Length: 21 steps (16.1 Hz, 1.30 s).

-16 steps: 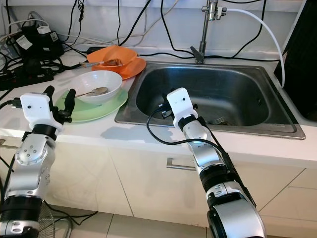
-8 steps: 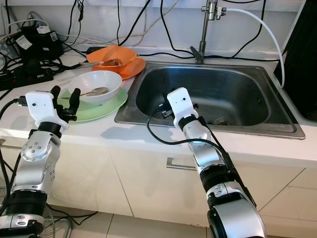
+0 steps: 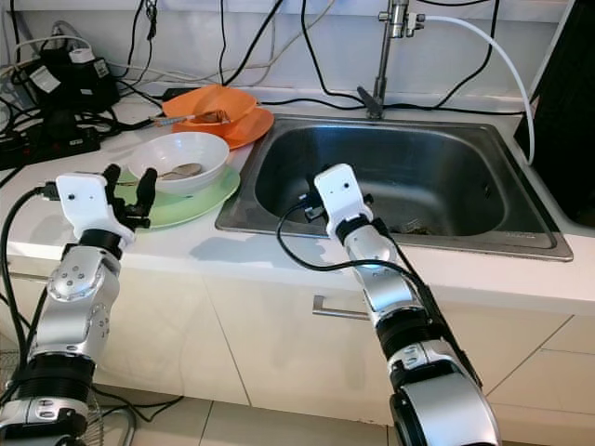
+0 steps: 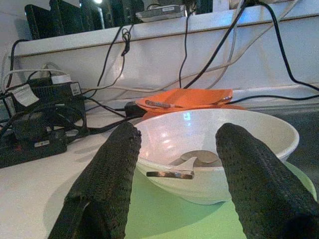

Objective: Kitchen organization

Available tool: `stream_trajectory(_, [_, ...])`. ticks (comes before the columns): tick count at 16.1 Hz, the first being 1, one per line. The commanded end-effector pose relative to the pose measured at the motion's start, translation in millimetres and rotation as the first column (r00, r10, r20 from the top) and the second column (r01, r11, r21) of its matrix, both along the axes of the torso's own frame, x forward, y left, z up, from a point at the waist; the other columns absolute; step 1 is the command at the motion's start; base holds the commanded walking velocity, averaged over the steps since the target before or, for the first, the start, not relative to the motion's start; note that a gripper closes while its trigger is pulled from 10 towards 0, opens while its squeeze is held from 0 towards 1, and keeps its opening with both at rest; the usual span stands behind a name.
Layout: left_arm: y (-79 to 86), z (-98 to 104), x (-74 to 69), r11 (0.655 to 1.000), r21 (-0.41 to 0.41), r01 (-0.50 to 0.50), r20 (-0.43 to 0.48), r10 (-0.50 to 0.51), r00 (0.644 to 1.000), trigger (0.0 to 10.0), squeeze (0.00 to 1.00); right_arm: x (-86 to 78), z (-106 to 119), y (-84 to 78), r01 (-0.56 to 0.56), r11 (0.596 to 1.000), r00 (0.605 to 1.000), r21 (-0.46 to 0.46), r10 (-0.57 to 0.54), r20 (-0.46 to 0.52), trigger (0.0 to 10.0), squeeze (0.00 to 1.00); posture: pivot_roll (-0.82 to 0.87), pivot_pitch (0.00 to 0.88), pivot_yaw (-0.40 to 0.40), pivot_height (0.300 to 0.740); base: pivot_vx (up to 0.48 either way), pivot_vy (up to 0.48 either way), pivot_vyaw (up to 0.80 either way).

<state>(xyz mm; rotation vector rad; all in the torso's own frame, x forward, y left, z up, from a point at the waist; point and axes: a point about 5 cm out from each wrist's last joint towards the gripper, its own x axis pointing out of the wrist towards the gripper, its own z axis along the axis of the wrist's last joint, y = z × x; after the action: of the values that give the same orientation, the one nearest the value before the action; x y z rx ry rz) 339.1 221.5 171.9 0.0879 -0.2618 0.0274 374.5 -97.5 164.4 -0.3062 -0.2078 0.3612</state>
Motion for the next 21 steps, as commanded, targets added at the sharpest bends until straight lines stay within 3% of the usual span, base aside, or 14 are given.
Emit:
stream_trajectory(1, [-1.1, 0.2, 3.4, 1.000, 0.000, 0.002, -0.010, -0.002, 1.000, 10.0, 0.00, 0.5, 5.0, -0.4, -0.001, 1.000, 1.000, 0.004, 0.001, 0.014, 10.0, 0.00, 0.03, 0.000, 0.038, 0.740, 0.000, 0.000, 0.00])
stream_trajectory(3, [-0.5, -1.2, 3.7, 1.000, -0.001, -0.004, -0.017, 0.004, 1.000, 10.0, 0.00, 0.6, 5.0, -0.5, -0.001, 1.000, 1.000, 0.003, 0.001, 0.013, 10.0, 0.00, 0.03, 0.000, 0.037, 0.740, 0.000, 0.000, 0.00])
stream_trajectory(4, [-0.3, -1.7, 3.9, 1.000, 0.000, -0.007, -0.020, 0.007, 1.000, 9.3, 0.00, 0.6, 5.0, -0.6, -0.001, 1.000, 1.000, 0.002, 0.001, 0.013, 10.0, 0.00, 0.03, 0.000, 0.037, 0.740, 0.000, 0.000, 0.00])
stream_trajectory(5, [-0.7, -2.1, 4.1, 1.000, -0.003, -0.003, -0.021, 0.003, 1.000, 3.6, 0.00, 0.8, 5.1, -0.8, -0.001, 1.000, 1.000, 0.002, 0.001, 0.013, 10.0, 0.00, 0.03, 0.000, 0.036, 0.740, 0.000, 0.000, 0.00])
stream_trajectory(6, [-1.1, -2.0, 4.2, 1.000, -0.008, -0.001, -0.019, 0.001, 1.000, 0.0, 0.00, 0.9, 5.1, -0.7, -0.001, 1.000, 1.000, 0.001, 0.001, 0.013, 10.0, 0.00, 0.03, 0.000, 0.036, 0.740, 0.000, 0.000, 0.00])
stream_trajectory(21, [-4.4, 1.9, 6.3, 1.000, -0.011, 0.009, -0.005, -0.009, 1.000, 0.0, 0.00, 0.9, 4.1, -0.6, 0.001, 1.000, 1.000, 0.000, -0.001, 0.009, 10.0, 0.00, 0.03, 0.000, 0.035, 0.740, 0.000, 0.000, 0.00])
